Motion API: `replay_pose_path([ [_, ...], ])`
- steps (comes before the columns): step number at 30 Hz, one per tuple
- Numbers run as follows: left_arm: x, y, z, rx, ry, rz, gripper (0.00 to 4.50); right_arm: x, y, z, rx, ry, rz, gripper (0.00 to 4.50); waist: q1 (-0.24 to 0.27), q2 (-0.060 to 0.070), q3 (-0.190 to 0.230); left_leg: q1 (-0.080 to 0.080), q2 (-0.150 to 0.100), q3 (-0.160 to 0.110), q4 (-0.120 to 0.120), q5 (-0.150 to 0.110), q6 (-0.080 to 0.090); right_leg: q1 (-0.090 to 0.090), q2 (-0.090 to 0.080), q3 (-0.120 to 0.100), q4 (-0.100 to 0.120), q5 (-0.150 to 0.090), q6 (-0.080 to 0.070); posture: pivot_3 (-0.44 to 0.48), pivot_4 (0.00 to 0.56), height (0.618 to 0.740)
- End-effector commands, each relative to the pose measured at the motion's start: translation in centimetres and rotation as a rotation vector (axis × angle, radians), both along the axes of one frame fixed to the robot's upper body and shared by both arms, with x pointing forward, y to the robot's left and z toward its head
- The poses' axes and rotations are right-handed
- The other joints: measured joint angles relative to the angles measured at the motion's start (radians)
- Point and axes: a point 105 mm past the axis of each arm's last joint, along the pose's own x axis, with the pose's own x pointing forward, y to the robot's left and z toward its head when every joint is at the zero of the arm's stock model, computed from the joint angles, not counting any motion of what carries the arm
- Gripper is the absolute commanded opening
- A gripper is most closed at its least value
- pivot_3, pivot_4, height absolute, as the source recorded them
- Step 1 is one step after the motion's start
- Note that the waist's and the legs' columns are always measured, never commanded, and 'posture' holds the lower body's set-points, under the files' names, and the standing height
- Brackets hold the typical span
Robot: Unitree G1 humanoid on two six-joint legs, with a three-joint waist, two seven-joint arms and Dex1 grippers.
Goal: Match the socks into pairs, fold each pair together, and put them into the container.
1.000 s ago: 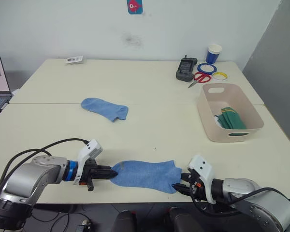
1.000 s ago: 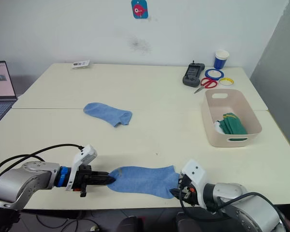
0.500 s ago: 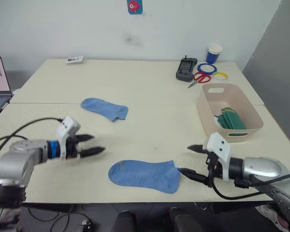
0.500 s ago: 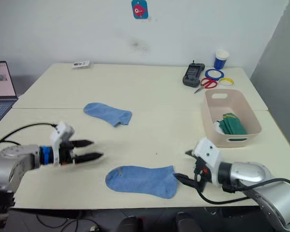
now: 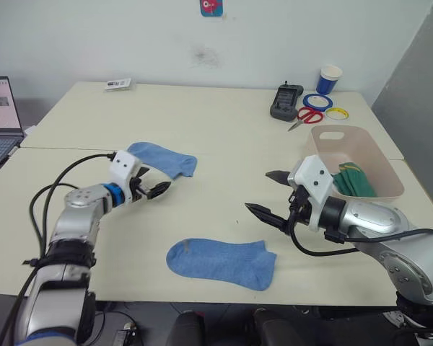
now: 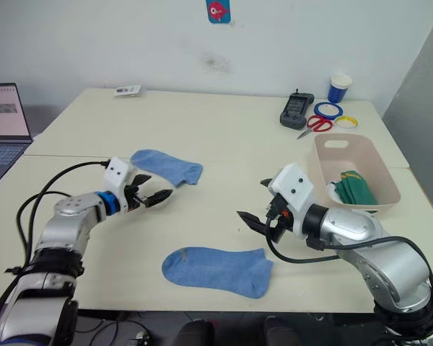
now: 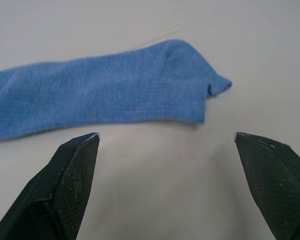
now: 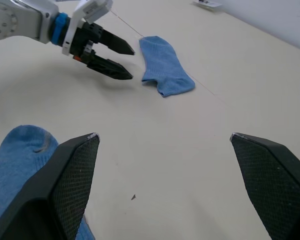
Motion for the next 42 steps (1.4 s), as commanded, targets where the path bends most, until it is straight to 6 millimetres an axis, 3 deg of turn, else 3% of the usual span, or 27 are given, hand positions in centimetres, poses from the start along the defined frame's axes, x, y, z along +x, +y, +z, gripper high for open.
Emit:
replay_pose_path([
  [1, 1.0, -1.2, 0.3, 0.076, -0.036, -0.058, 4.48, -0.6, 0.4, 0.3, -0.005, -0.026, 0.015, 4.50, -0.001, 0.000, 0.000, 0.000, 0.000, 0.000, 0.000, 0.000, 0.000, 0.000, 0.000, 0.000, 0.000, 0.000, 0.000, 0.000, 0.150, 0.732],
  [5, 2.2, -1.9, -0.9, 0.157, 0.051, -0.056, 3.94, -0.9, 0.3, 0.0, -0.007, -0.015, 0.010, 4.50, -0.009, 0.000, 0.000, 0.000, -0.001, 0.001, 0.000, 0.000, 0.000, 0.000, 0.001, 0.000, -0.001, 0.000, 0.000, 0.000, 0.150, 0.732],
  [9, 2.5, -1.8, -1.3, 0.152, 0.100, -0.047, 2.64, -1.2, 0.3, -0.5, -0.001, 0.001, 0.000, 4.50, -0.014, 0.000, 0.000, 0.000, -0.001, 0.000, 0.000, 0.000, 0.000, 0.000, 0.002, 0.000, -0.001, 0.000, 0.000, 0.000, 0.150, 0.732],
  [17, 2.5, -2.7, 0.0, 0.082, 0.124, -0.099, 0.05, -1.6, 0.1, -1.0, 0.003, 0.016, -0.021, 4.50, -0.015, 0.000, 0.000, 0.001, -0.001, 0.000, 0.000, 0.000, 0.000, 0.000, 0.002, 0.000, 0.002, 0.000, 0.000, 0.000, 0.150, 0.732],
  [20, 2.3, -3.7, 1.1, 0.016, 0.140, -0.134, 0.02, -1.5, -0.3, -1.0, -0.003, 0.016, -0.035, 4.50, -0.014, 0.000, 0.000, 0.001, -0.001, 0.000, 0.000, 0.000, 0.000, 0.000, 0.002, 0.000, 0.002, 0.000, 0.000, 0.000, 0.150, 0.732],
  [23, 1.0, -6.0, 1.9, -0.086, 0.191, -0.183, 0.02, -1.4, -1.0, -1.1, -0.017, 0.016, -0.054, 4.50, -0.015, 0.000, 0.000, 0.000, 0.000, 0.000, 0.000, 0.000, 0.000, 0.000, 0.001, 0.000, 0.001, 0.000, 0.000, 0.000, 0.150, 0.732],
  [33, -7.3, -17.1, 0.8, -0.276, 0.437, -0.333, 0.02, -1.3, -4.2, -2.1, -0.101, 0.044, -0.161, 4.50, -0.013, 0.000, 0.000, 0.002, -0.001, -0.003, 0.001, 0.001, -0.001, 0.001, -0.001, 0.001, 0.004, 0.000, 0.001, 0.000, 0.150, 0.732],
  [37, -8.0, -20.5, 0.3, -0.325, 0.442, -0.363, 0.02, -1.2, -4.6, -2.2, -0.117, 0.044, -0.183, 4.50, -0.018, 0.000, 0.000, 0.004, -0.002, -0.003, 0.001, 0.001, -0.001, 0.002, 0.000, 0.003, 0.004, 0.000, 0.001, 0.000, 0.150, 0.732],
  [40, -7.7, -21.3, 0.7, -0.347, 0.398, -0.362, 0.02, -1.3, -4.6, -2.4, -0.119, 0.048, -0.187, 4.50, -0.017, 0.000, 0.000, 0.004, -0.002, -0.003, 0.001, 0.001, -0.001, 0.002, 0.002, 0.003, 0.004, 0.000, 0.001, 0.000, 0.150, 0.732],
  [42, -7.8, -21.6, 1.2, -0.358, 0.381, -0.384, 0.44, -1.3, -4.6, -2.5, -0.119, 0.052, -0.188, 4.50, -0.017, 0.000, 0.000, 0.004, -0.002, -0.003, 0.000, 0.001, -0.001, 0.002, 0.003, 0.003, 0.004, 0.000, 0.001, 0.000, 0.150, 0.732],
])
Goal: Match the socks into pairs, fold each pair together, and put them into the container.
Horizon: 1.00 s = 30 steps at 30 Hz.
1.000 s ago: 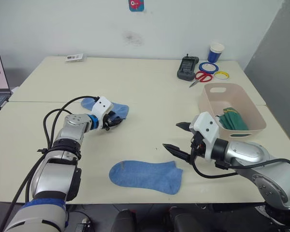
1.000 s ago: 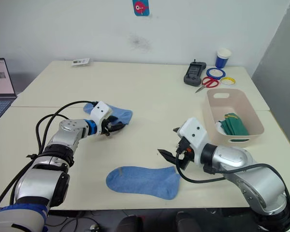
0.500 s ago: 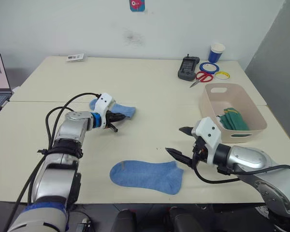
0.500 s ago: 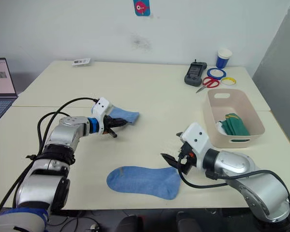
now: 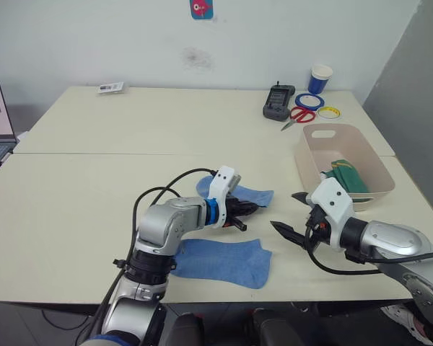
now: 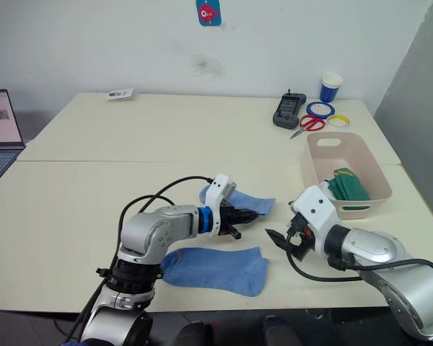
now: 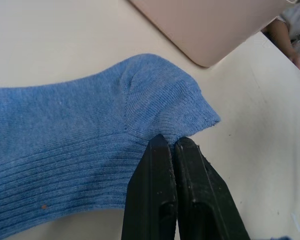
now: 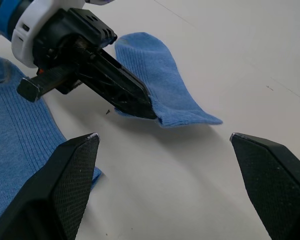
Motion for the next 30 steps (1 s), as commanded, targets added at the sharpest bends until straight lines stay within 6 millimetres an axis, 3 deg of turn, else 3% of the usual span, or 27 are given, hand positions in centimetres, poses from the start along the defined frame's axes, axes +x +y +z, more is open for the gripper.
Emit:
replay_pose_path([
  [1, -0.1, -0.3, 2.1, -0.042, -0.108, -0.032, 0.62, -0.4, 0.1, 0.8, -0.005, -0.051, -0.001, 4.50, 0.000, 0.000, 0.000, 0.000, 0.000, 0.000, 0.000, 0.000, 0.000, 0.000, 0.000, 0.000, 0.000, 0.000, 0.000, 0.000, 0.150, 0.732],
  [5, -1.2, 0.6, 4.2, 0.009, -0.341, -0.163, 1.88, -0.5, 0.0, 0.6, -0.005, -0.048, -0.003, 4.50, 0.000, 0.000, 0.000, 0.000, 0.000, 0.000, 0.000, 0.000, 0.000, 0.000, 0.000, 0.001, 0.000, 0.000, 0.000, 0.000, 0.150, 0.732],
  [9, -1.6, 3.2, 5.4, 0.077, -0.493, -0.259, 3.14, -0.4, -0.1, 0.5, -0.009, -0.046, 0.001, 4.50, 0.001, 0.000, 0.000, 0.001, 0.001, 0.001, 0.000, 0.000, 0.000, 0.000, -0.001, 0.001, 0.000, 0.000, 0.000, 0.000, 0.150, 0.732],
  [13, 2.1, 7.2, 5.1, 0.275, -0.638, -0.213, 4.43, -0.3, 0.1, 0.5, -0.009, -0.049, 0.015, 4.50, 0.004, 0.000, 0.000, 0.001, 0.001, 0.001, 0.000, 0.000, 0.000, 0.001, -0.002, 0.001, -0.001, 0.000, 0.000, 0.000, 0.150, 0.732],
  [17, 4.8, 10.4, 3.3, 0.535, -0.759, -0.401, 4.47, -0.2, 0.3, 0.4, -0.015, -0.050, 0.036, 4.50, 0.005, 0.000, 0.000, 0.000, 0.000, 0.003, 0.000, 0.000, 0.000, 0.001, -0.001, 0.000, -0.004, 0.000, 0.000, 0.000, 0.150, 0.732],
  [21, 5.7, 12.0, 1.9, 0.710, -0.837, -0.566, 4.47, -0.3, 0.2, 0.4, -0.022, -0.050, 0.039, 4.50, 0.007, 0.000, 0.000, -0.003, 0.000, 0.004, -0.001, 0.000, 0.001, 0.000, -0.001, -0.001, -0.009, 0.000, 0.000, 0.000, 0.150, 0.732],
  [29, 7.3, 10.9, 0.3, 0.830, -0.921, -0.625, 4.47, -0.7, 0.1, 0.1, -0.021, -0.046, 0.019, 4.50, 0.010, 0.000, 0.000, -0.008, 0.000, 0.004, 0.000, -0.003, 0.006, 0.000, -0.001, -0.002, -0.014, 0.001, 0.002, 0.000, 0.150, 0.732],
  [30, 7.5, 10.5, 0.3, 0.836, -0.939, -0.621, 4.09, -0.7, 0.1, 0.1, -0.022, -0.047, 0.018, 4.50, 0.011, 0.000, 0.000, -0.008, 0.000, 0.004, 0.000, -0.003, 0.006, 0.001, -0.001, -0.002, -0.014, 0.002, 0.003, 0.000, 0.150, 0.732],
])
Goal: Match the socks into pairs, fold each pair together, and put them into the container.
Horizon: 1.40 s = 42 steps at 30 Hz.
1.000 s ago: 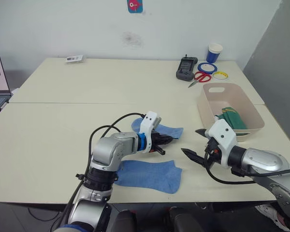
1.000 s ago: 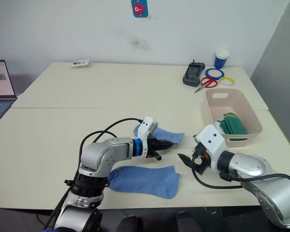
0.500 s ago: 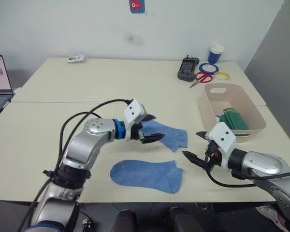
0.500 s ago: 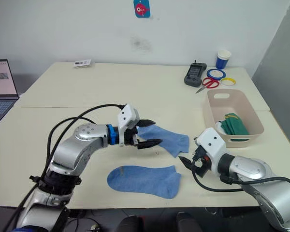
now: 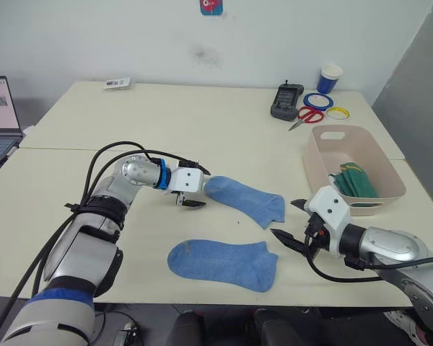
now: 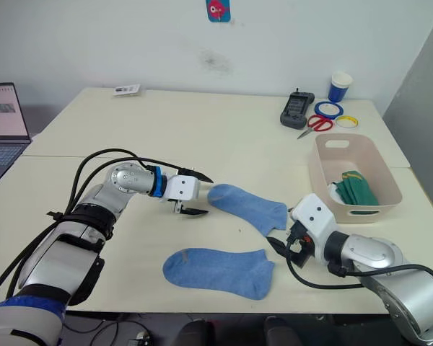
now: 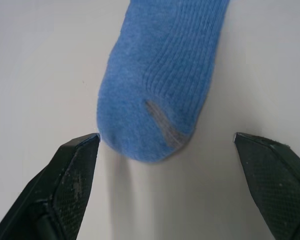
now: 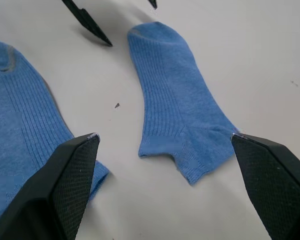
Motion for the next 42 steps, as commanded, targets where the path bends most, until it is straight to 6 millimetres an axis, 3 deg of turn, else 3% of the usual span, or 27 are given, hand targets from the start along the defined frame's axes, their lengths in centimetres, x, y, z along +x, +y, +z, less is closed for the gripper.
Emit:
replay_pose_path([
  [1, 0.6, -1.1, -0.5, 0.032, -0.056, -0.014, 3.88, -0.3, 0.1, 1.2, -0.001, -0.068, 0.003, 4.50, 0.001, 0.000, 0.000, 0.000, 0.000, 0.000, 0.000, 0.000, 0.000, 0.000, 0.000, 0.000, 0.000, 0.001, 0.001, 0.000, 0.150, 0.732],
  [6, 0.1, -1.1, -0.5, 0.068, -0.051, -0.069, 2.35, -0.2, 0.0, 1.2, -0.068, -0.122, 0.025, 4.50, -0.003, 0.000, 0.000, 0.002, 0.000, 0.002, 0.001, 0.000, 0.000, 0.001, 0.000, 0.002, 0.000, 0.003, 0.005, 0.000, 0.150, 0.732],
  [13, -0.8, 0.1, 0.3, 0.069, 0.026, -0.097, 0.02, 2.1, 0.0, -1.5, -0.371, -0.260, 0.170, 4.50, -0.009, 0.000, 0.000, 0.002, -0.001, 0.003, 0.001, 0.000, 0.000, 0.000, 0.002, 0.003, 0.000, 0.003, 0.005, 0.000, 0.150, 0.732],
  [25, -1.7, 0.6, -0.1, 0.044, 0.067, -0.095, 0.02, 6.4, 1.2, -4.1, -0.510, -0.336, 0.363, 4.50, -0.005, 0.000, 0.000, 0.003, 0.001, 0.003, 0.001, 0.000, 0.000, 0.000, 0.004, 0.003, 0.001, 0.004, 0.003, 0.000, 0.150, 0.732],
  [30, -1.8, 0.6, -0.1, 0.041, 0.063, -0.098, 0.00, 7.2, 1.8, -4.5, -0.456, -0.302, 0.376, 2.89, -0.005, 0.000, 0.000, 0.003, 0.001, 0.003, 0.002, 0.000, 0.000, 0.000, 0.004, 0.003, 0.001, 0.005, 0.002, 0.000, 0.150, 0.732],
  [38, -2.4, 1.0, 0.3, 0.003, 0.123, -0.098, 0.00, 5.8, 2.9, -3.6, -0.321, -0.283, 0.423, 0.05, -0.004, 0.000, 0.000, 0.003, 0.002, 0.003, 0.002, 0.000, 0.000, 0.000, 0.004, 0.002, 0.002, 0.008, -0.003, 0.000, 0.150, 0.732],
  [42, -3.5, 1.7, 1.2, -0.050, 0.258, -0.083, 0.00, 5.0, 2.7, -2.0, -0.213, -0.247, 0.391, 0.05, -0.006, 0.000, 0.000, 0.003, 0.002, 0.003, 0.002, 0.001, -0.001, 0.000, 0.003, 0.002, 0.002, 0.008, -0.004, 0.000, 0.150, 0.732],
])
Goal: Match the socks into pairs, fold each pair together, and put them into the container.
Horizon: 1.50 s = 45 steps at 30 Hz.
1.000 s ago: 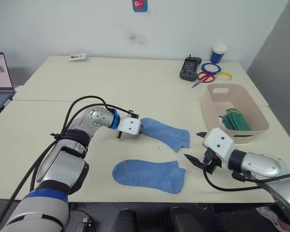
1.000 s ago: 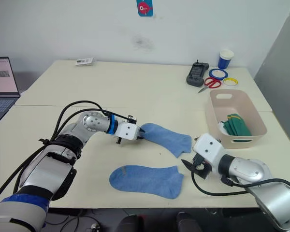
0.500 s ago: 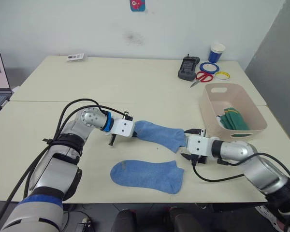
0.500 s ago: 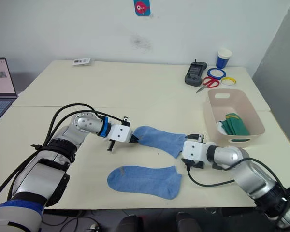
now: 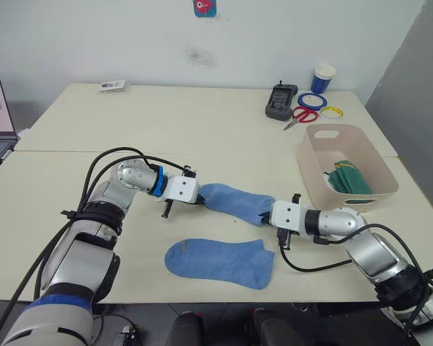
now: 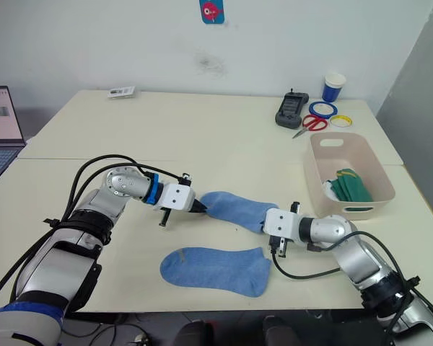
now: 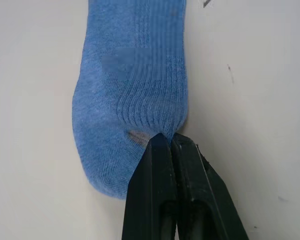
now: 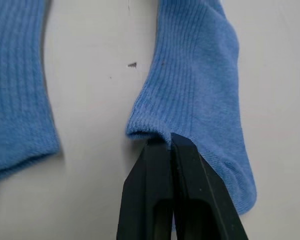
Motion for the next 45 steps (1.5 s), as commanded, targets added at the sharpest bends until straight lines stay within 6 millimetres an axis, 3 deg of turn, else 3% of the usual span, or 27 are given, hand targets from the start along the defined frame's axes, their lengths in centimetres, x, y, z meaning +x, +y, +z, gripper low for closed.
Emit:
replay_pose_path([
  [1, -1.1, 0.9, 2.6, -0.075, 0.122, 0.027, 0.00, -1.0, 0.0, 3.7, 0.149, 0.022, -0.015, 0.05, -0.001, 0.000, 0.000, 0.000, 0.000, 0.000, 0.000, 0.000, 0.000, 0.000, 0.000, 0.000, 0.000, 0.000, 0.000, 0.000, 0.150, 0.732],
  [4, -2.3, 1.2, 3.8, -0.104, 0.239, 0.052, 0.00, -2.0, 0.0, 5.0, 0.245, 0.112, -0.041, 0.05, -0.002, 0.000, 0.000, 0.000, 0.001, -0.001, 0.000, 0.000, -0.001, 0.000, 0.000, -0.001, 0.002, -0.001, 0.000, 0.000, 0.150, 0.732],
  [9, -4.5, -0.2, 7.2, -0.290, 0.625, 0.164, 0.00, -3.2, 0.1, 6.6, 0.460, 0.463, -0.146, 0.05, -0.003, 0.000, 0.000, 0.002, 0.002, -0.006, 0.001, 0.001, -0.001, 0.000, -0.003, -0.002, 0.009, -0.003, -0.001, 0.000, 0.150, 0.732],
  [14, -5.1, 0.1, 5.2, -0.208, 0.845, 0.291, 0.00, -1.7, -0.5, 6.1, 0.540, 0.661, -0.291, 0.05, -0.005, 0.001, 0.000, 0.005, -0.001, -0.006, 0.002, 0.001, -0.001, 0.000, -0.003, 0.000, 0.013, -0.005, 0.001, 0.000, 0.150, 0.732],
  [20, -2.0, 0.1, 2.1, -0.148, 0.857, 0.422, 0.00, 1.5, -2.1, 3.5, 0.483, 0.661, -0.482, 0.05, -0.002, 0.001, 0.000, 0.003, -0.003, -0.004, 0.002, 0.000, -0.001, -0.002, 0.002, -0.001, 0.013, -0.006, -0.001, 0.000, 0.150, 0.732],
  [28, 2.5, -2.0, 1.1, -0.135, 0.651, 0.527, 0.00, 6.2, -3.2, 2.3, 0.374, 0.496, -0.593, 0.05, -0.004, 0.001, 0.000, -0.001, -0.003, -0.001, 0.003, 0.000, 0.000, -0.006, 0.004, 0.001, 0.012, -0.006, -0.001, 0.000, 0.150, 0.732],
  [33, 4.0, -1.9, 0.6, -0.101, 0.512, 0.563, 0.00, 7.4, -2.6, 2.5, 0.329, 0.429, -0.563, 0.05, -0.003, 0.001, 0.000, -0.003, -0.002, -0.001, 0.002, 0.000, 0.000, -0.008, 0.005, 0.002, 0.013, -0.004, -0.006, 0.000, 0.150, 0.732],
  [36, 4.5, -1.6, 0.6, -0.068, 0.404, 0.534, 0.00, 7.6, -2.3, 3.0, 0.328, 0.375, -0.540, 0.73, -0.002, 0.001, 0.000, -0.003, -0.001, -0.001, 0.002, 0.000, 0.000, -0.008, 0.005, 0.001, 0.013, -0.004, -0.005, 0.000, 0.150, 0.732],
  [39, 5.4, -1.6, 1.8, -0.141, 0.330, 0.553, 0.62, 7.4, -2.1, 4.4, 0.337, 0.310, -0.515, 1.72, -0.003, 0.001, 0.000, -0.003, -0.002, 0.000, 0.002, 0.000, 0.000, -0.008, 0.005, 0.001, 0.014, -0.005, -0.004, 0.000, 0.150, 0.732],
  [45, 6.4, -0.1, 4.5, -0.290, 0.280, 0.619, 2.59, 5.8, -1.3, 7.6, 0.398, 0.196, -0.462, 3.96, -0.002, 0.001, 0.000, -0.003, -0.001, -0.001, 0.002, 0.000, 0.000, -0.008, 0.005, 0.001, 0.015, -0.004, -0.005, 0.000, 0.150, 0.732],
])
